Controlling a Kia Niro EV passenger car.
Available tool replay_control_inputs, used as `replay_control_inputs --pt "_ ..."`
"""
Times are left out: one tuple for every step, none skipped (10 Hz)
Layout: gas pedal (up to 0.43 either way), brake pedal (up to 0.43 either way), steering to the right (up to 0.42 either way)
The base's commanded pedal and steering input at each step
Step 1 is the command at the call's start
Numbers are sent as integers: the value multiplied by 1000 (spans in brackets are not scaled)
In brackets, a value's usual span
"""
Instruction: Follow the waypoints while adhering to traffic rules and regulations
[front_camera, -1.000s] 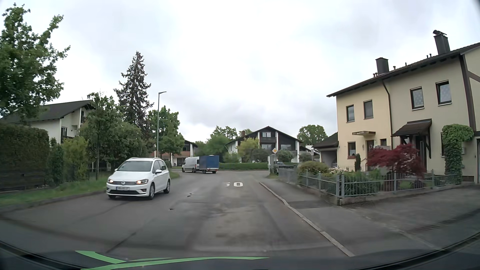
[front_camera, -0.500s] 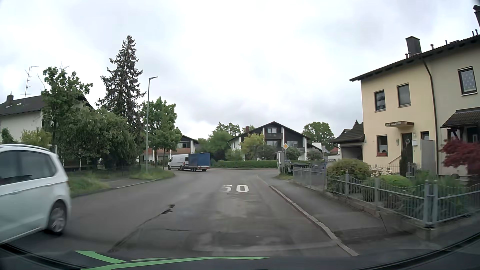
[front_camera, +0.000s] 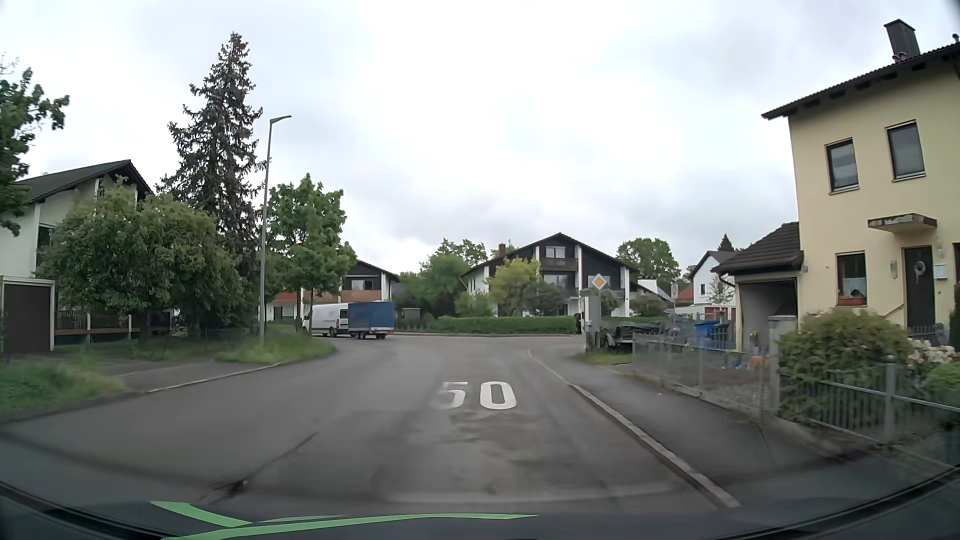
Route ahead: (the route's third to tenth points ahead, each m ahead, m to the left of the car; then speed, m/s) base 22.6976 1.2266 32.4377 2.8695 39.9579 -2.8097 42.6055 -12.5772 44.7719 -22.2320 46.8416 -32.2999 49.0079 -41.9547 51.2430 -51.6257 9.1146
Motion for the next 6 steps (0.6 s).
replay_control_inputs --pt "0 0 -9" --pt "0 0 -9" --pt "0 0 -10" --pt "0 0 -9" --pt "0 0 -9" --pt "0 0 -9"
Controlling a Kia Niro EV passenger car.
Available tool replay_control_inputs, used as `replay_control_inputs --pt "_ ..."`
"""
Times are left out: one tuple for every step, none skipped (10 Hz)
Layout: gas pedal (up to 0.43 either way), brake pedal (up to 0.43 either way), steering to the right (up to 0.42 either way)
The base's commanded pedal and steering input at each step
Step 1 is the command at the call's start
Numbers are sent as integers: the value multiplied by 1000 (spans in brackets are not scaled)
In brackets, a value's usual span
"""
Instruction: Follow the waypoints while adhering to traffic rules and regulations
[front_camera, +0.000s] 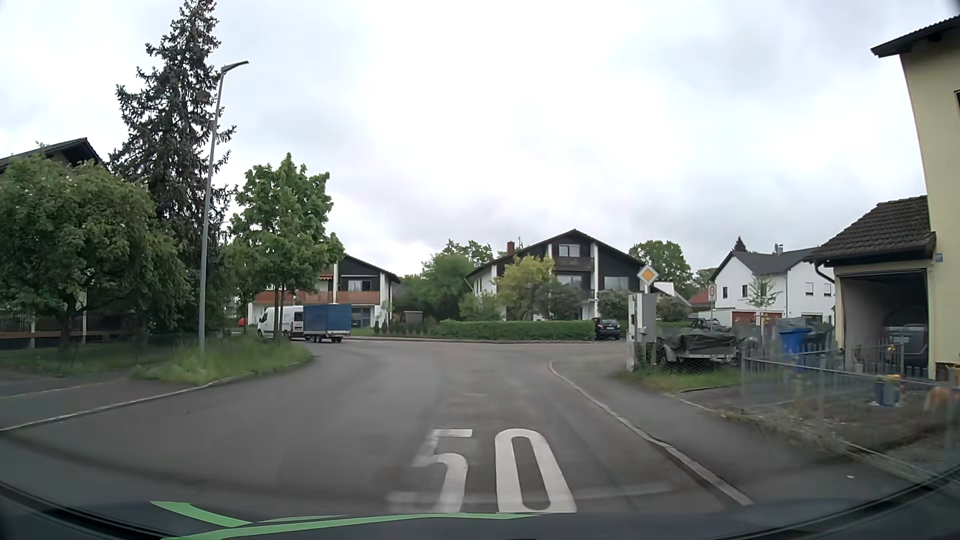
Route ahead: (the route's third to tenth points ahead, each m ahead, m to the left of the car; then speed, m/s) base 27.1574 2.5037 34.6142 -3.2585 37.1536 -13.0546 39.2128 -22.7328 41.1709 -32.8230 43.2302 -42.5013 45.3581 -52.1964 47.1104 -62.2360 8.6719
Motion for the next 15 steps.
replay_control_inputs --pt "0 0 -8" --pt "0 0 -8" --pt "0 0 -9" --pt "0 0 -8" --pt "0 0 -8" --pt "0 0 -8" --pt "0 0 -8" --pt "0 0 -8" --pt "0 18 -8" --pt "0 43 -8" --pt "0 61 -8" --pt "0 79 -8" --pt "0 79 -6" --pt "0 104 0" --pt "0 116 11"
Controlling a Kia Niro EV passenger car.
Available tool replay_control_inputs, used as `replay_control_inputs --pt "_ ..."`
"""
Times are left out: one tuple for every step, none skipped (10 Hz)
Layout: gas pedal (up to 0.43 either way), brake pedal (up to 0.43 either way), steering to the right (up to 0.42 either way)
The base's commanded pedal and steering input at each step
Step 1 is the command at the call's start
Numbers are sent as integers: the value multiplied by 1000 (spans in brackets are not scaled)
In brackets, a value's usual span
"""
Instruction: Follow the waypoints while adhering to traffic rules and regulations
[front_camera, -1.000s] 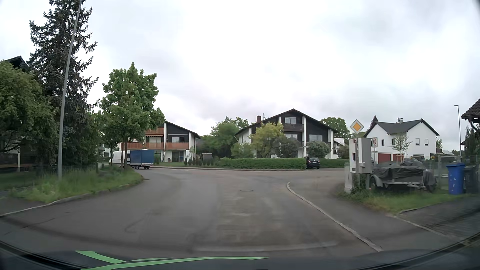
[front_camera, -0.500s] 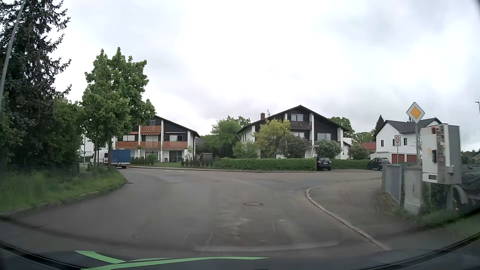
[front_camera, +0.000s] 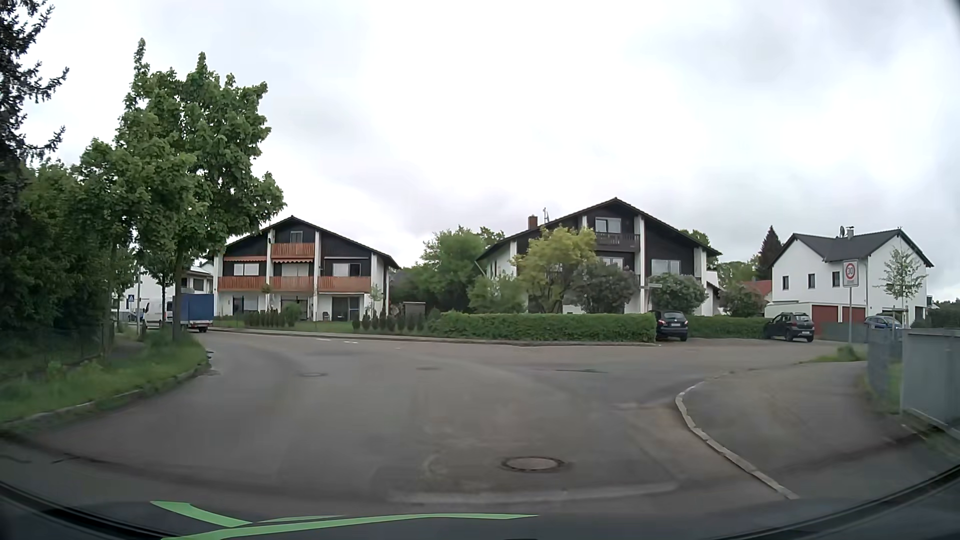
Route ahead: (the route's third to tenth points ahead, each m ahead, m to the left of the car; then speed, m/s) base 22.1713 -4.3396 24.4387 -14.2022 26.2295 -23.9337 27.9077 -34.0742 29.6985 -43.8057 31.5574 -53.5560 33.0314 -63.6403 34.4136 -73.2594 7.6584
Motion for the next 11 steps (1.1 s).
replay_control_inputs --pt "0 116 22" --pt "0 116 39" --pt "0 122 56" --pt "0 122 83" --pt "0 122 105" --pt "0 122 127" --pt "0 122 154" --pt "0 116 172" --pt "0 116 192" --pt "0 110 205" --pt "0 98 211"
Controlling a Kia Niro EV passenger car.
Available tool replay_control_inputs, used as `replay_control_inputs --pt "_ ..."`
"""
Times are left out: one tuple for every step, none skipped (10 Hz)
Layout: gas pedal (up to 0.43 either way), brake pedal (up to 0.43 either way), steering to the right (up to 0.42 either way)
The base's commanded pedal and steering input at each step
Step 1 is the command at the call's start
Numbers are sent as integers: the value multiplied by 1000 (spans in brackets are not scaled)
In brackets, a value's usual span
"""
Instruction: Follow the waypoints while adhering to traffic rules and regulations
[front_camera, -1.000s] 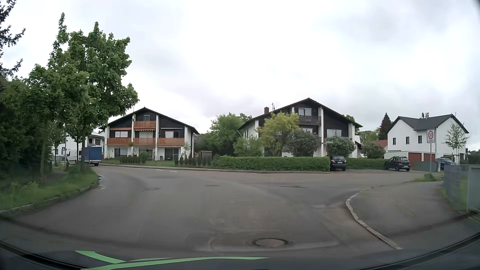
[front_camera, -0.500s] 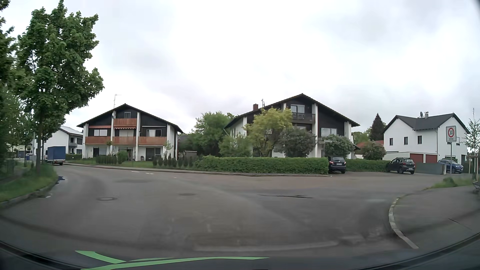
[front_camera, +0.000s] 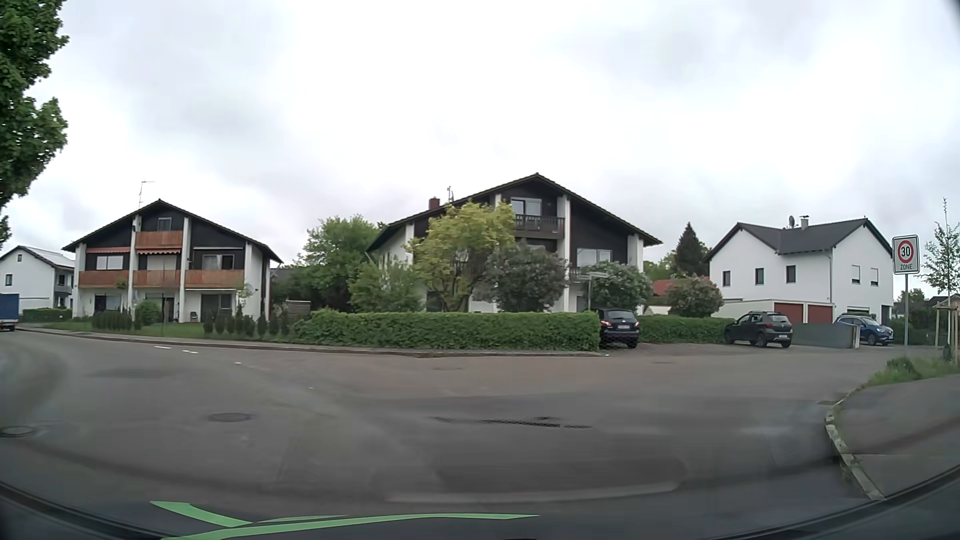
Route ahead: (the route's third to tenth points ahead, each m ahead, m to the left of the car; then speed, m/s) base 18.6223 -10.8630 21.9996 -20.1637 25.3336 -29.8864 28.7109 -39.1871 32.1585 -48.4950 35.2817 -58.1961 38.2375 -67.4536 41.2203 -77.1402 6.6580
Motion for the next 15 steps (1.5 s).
replay_control_inputs --pt "0 73 215" --pt "0 49 217" --pt "0 43 218" --pt "0 6 223" --pt "0 0 232" --pt "0 0 246" --pt "0 0 256" --pt "0 0 257" --pt "0 0 256" --pt "0 0 255" --pt "0 0 255" --pt "28 0 254" --pt "39 0 255" --pt "39 0 255" --pt "39 0 256"
